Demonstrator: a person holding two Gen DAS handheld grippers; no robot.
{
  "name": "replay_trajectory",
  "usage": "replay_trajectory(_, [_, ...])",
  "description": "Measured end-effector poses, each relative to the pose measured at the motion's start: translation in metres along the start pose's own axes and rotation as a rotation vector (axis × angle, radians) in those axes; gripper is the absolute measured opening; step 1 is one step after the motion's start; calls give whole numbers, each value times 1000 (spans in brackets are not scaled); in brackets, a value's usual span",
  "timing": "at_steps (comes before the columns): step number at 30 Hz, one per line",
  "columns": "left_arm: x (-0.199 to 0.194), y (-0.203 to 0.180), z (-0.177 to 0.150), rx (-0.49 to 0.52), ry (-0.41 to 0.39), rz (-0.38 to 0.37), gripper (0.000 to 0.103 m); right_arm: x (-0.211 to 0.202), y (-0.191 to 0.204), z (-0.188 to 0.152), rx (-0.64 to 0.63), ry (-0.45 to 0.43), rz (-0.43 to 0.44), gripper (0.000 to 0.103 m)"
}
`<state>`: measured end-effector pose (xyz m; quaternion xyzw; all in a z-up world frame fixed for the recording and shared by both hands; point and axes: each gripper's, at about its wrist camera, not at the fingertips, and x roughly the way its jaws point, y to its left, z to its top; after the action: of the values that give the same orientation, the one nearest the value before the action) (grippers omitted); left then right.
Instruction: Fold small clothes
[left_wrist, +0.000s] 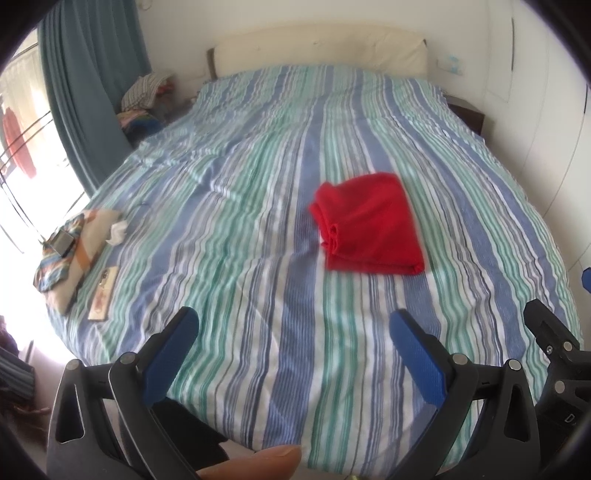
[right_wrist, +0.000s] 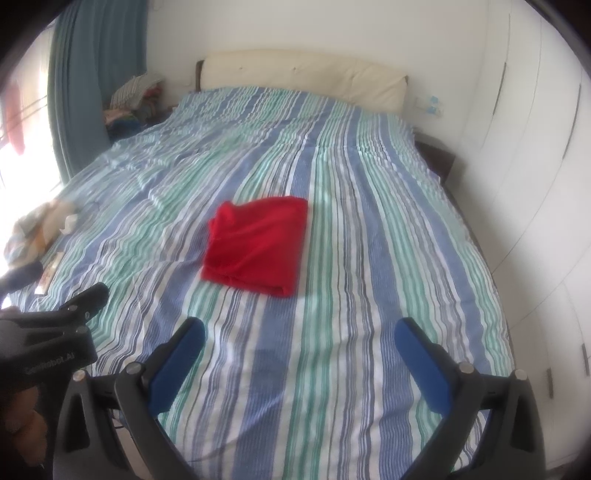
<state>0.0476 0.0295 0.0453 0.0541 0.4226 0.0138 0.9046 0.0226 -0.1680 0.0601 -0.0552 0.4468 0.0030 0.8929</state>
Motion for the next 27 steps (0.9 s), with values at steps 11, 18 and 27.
replay_trajectory(11, [0,0,1,7,5,10,103,0,-2,0,2,1,0,101])
replay_trajectory(18, [1,-3,0,6,4,22,103,0,-2,1,2,2,1,101])
replay_trajectory(27, [-8,-5,2,6,-16,1,103,-3,-4,2,14,-1,6,101])
